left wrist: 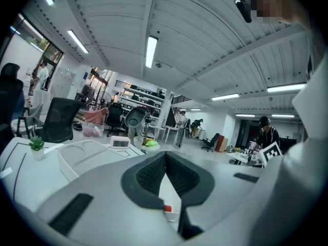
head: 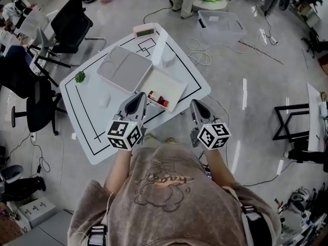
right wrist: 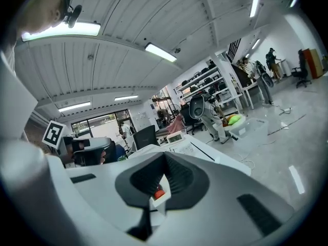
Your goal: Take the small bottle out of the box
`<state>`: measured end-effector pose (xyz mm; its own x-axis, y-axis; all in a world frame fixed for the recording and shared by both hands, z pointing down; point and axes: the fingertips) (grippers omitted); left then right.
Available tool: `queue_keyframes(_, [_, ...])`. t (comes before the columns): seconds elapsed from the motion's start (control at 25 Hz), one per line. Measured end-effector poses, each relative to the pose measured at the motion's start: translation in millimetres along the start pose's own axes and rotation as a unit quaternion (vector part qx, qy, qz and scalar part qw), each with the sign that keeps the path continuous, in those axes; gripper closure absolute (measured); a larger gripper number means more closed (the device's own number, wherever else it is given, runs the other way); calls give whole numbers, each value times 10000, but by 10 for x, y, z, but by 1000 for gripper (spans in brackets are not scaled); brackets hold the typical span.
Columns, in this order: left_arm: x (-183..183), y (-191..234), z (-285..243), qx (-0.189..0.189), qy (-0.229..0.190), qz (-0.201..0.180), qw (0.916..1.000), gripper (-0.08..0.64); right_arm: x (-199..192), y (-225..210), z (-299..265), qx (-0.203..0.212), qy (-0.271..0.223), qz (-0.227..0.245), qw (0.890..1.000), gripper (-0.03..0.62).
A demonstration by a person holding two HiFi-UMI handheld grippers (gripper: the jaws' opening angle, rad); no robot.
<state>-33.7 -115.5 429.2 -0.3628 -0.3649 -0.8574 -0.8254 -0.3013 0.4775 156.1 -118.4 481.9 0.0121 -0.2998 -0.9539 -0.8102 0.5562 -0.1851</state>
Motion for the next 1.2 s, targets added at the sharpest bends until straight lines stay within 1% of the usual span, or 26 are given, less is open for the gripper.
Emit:
queue_keyframes(0.32, [167, 105, -196, -246, 61, 11, 9997, 552, 148, -73, -154, -231, -87, -4, 9997, 595])
queue_keyframes(0.44, [266, 137, -241, -335, 47, 82, 9994, 552, 207, -54, -201, -270, -115, -8, 9996, 595])
queue_keyframes(0.64, [363, 176, -312, -416, 20, 61, 9991, 552, 290, -45, -312, -306, -207, -1, 9993, 595])
queue_keyframes(0.92, [437, 236, -349, -455, -48, 84, 9989, 552, 352, -34, -426, -304, -292, -15, 9991, 595])
queue_keyframes(1.2, [425, 260, -375, -478, -26, 149, 9987, 552, 344, -6, -472, -293, -221, 80, 9993, 595])
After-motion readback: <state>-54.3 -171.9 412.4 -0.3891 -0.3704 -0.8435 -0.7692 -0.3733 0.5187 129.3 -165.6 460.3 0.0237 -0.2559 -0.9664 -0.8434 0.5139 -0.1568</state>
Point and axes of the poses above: the fingertips, and each gripper's own axes: z backward along the fingers, y to its left, x out of its top, and after that the axes turned 13 degrees about z, right-handed
